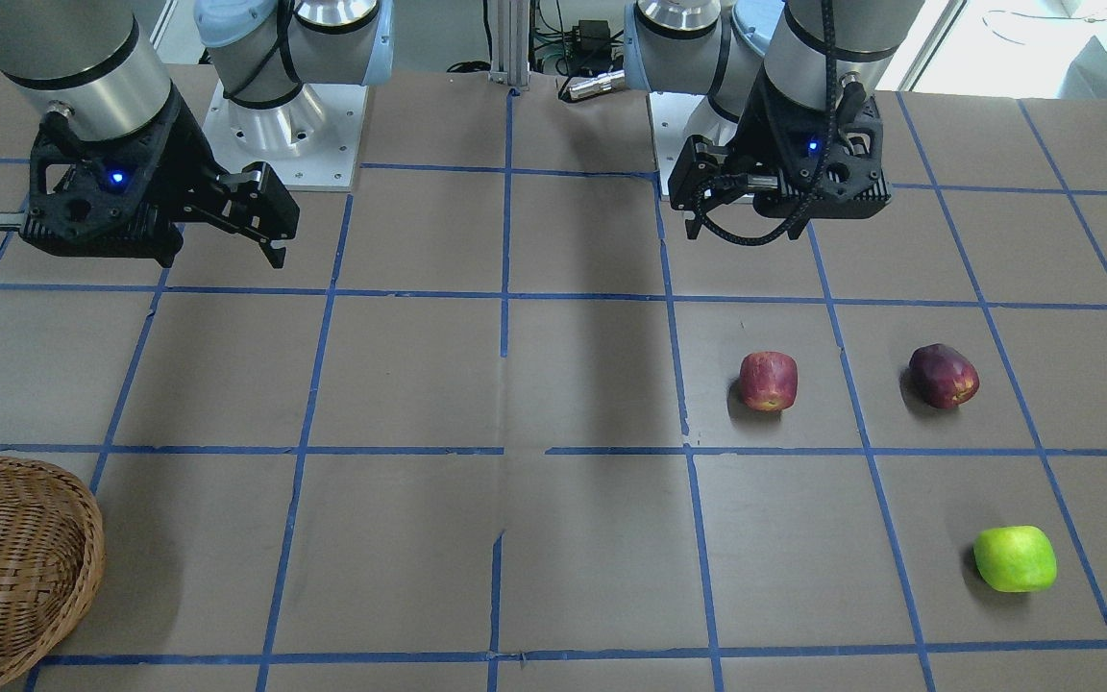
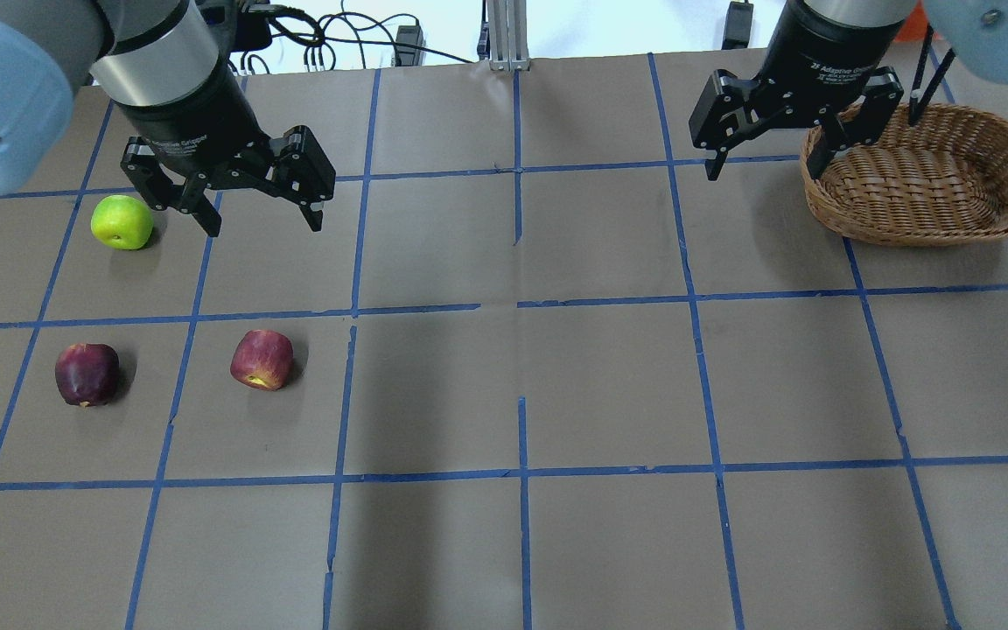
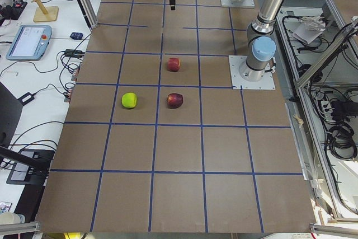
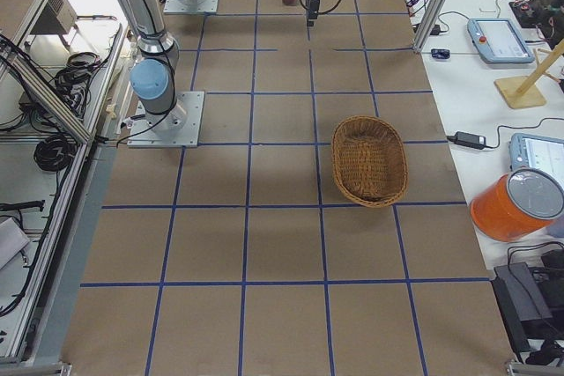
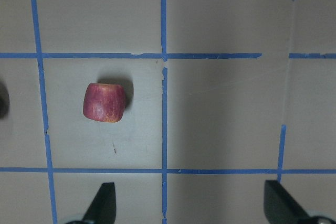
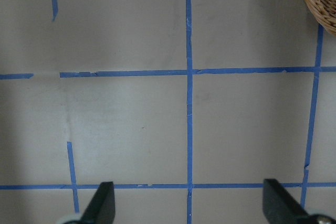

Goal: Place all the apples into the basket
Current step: 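Reach the left gripper down to the red apple nearer the table center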

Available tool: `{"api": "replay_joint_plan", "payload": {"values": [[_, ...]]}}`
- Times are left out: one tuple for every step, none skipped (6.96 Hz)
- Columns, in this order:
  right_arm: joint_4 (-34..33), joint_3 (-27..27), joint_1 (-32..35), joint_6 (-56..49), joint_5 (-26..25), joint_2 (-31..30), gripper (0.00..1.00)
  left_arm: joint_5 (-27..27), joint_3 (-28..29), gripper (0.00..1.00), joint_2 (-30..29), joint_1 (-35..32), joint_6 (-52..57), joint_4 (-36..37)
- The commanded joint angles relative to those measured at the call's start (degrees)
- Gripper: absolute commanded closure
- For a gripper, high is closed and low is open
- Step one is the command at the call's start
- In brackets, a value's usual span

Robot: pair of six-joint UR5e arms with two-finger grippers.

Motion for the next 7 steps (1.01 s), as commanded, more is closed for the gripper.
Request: {"api": "replay_joint_plan", "payload": {"values": [[-0.2, -0.6, -0.1, -0.2, 0.1, 0.0, 0.00, 0.1, 0.1, 0.00, 0.0, 0.1, 0.0, 0.2], [-0.2, -0.6, -0.1, -0.2, 0.1, 0.0, 0.00, 0.1, 0.1, 0.00, 0.0, 0.1, 0.0, 0.2], [-0.2, -0.7, 0.0, -0.3, 0.1, 0.0, 0.00, 0.1, 0.2, 0.00, 0.1, 0.1, 0.0, 0.2], [-0.2, -0.7, 0.0, -0.4, 0.1, 0.0, 0.00, 0.1, 0.1, 0.00, 0.1, 0.1, 0.0, 0.2], [-0.2, -0.7, 0.0, -0.4, 0.1, 0.0, 0.00, 0.1, -1.2, 0.00, -0.2, 0.6, 1.5, 0.6], [-0.2, -0.6, 0.0, -0.4, 0.1, 0.0, 0.00, 0.0, -3.1, 0.00, -2.9, 2.8, 5.1, 2.4], [-0.3, -0.6, 0.0, -0.2, 0.2, 0.0, 0.00, 0.1, -8.2, 0.00, -5.1, 6.0, 9.9, 10.6]]}}
